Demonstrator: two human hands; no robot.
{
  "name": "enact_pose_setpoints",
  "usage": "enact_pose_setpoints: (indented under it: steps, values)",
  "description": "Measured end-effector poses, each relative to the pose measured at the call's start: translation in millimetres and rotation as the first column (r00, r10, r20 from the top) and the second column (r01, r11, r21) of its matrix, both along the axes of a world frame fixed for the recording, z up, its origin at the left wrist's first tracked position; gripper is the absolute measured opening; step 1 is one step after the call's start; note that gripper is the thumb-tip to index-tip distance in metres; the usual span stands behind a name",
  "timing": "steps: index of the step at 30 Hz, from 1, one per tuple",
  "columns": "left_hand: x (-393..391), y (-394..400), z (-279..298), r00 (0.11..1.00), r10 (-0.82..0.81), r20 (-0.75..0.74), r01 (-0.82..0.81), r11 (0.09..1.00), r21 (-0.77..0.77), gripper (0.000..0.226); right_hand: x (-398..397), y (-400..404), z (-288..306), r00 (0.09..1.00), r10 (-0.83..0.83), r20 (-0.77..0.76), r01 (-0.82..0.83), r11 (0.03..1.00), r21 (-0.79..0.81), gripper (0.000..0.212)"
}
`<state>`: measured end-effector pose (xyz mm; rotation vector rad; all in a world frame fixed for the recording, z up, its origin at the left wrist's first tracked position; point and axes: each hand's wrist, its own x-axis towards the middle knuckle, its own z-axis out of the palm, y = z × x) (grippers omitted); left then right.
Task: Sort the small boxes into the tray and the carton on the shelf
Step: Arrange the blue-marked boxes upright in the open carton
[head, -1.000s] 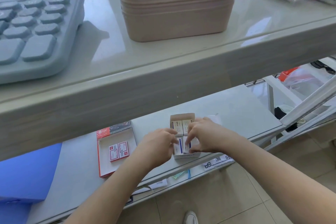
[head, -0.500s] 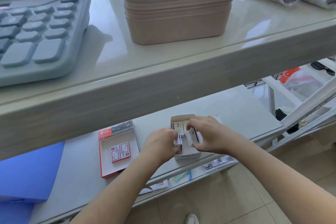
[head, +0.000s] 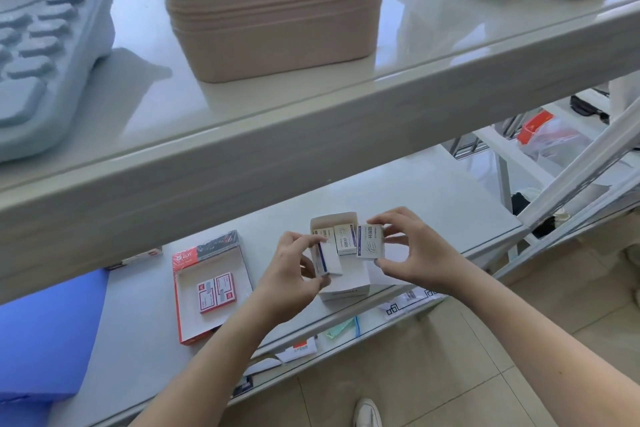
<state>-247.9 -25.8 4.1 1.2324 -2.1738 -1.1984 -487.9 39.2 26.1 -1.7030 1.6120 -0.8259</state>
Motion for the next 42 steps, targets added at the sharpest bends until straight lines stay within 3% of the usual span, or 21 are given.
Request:
enact_pose_setpoints:
  steps: [3,9,12,17,24,27,30,34,42]
  values:
    - [1,5,1,1.000,0.023,-0.012,-0.024,0.999,-0.044,0.052,-1,0,-2,0.994,0.000,-0.108,-0.004,0.999,-0.034,0.055]
    - [-10,-3,6,0.943,0.006,0.334,0.113,0.934,-0.338,0.052,12,-15,-3,0.908,0.119,-0.402,-0.135,0.991,-0.012,0.058]
    - [-14,-4,10,0.939,0.036,0.342,0.085,0.940,-0.331,0.050,19,-25,-1,0.856,0.145,-0.496,-0.165,0.986,0.005,0.056]
    - [-14,-5,15,0.947,0.019,0.322,0.105,0.926,-0.363,0.053,23,-25,-1,0.845,0.166,-0.508,-0.173,0.984,0.034,0.052]
    - [-21,-5,11,0.900,-0.149,0.409,0.306,0.884,-0.352,0.078,22,-18,-8,0.882,0.111,-0.458,-0.103,0.994,0.043,0.056]
    - [-28,-8,10,0.872,-0.090,0.481,0.328,0.837,-0.438,0.055,23,-17,-5,0.883,0.091,-0.461,-0.078,0.996,0.046,0.054]
    - [-34,-10,9,0.766,-0.057,0.640,0.430,0.786,-0.444,0.038,24,-21,1,0.869,0.128,-0.478,-0.104,0.992,0.076,0.053]
    - [-42,-12,3,0.675,-0.095,0.732,0.493,0.796,-0.351,0.037,32,-33,7,0.781,0.216,-0.586,-0.148,0.975,0.163,0.053]
    - [-32,-12,2,0.761,-0.102,0.641,0.384,0.866,-0.319,0.029,43,-46,1,0.614,0.345,-0.710,-0.182,0.937,0.297,0.030]
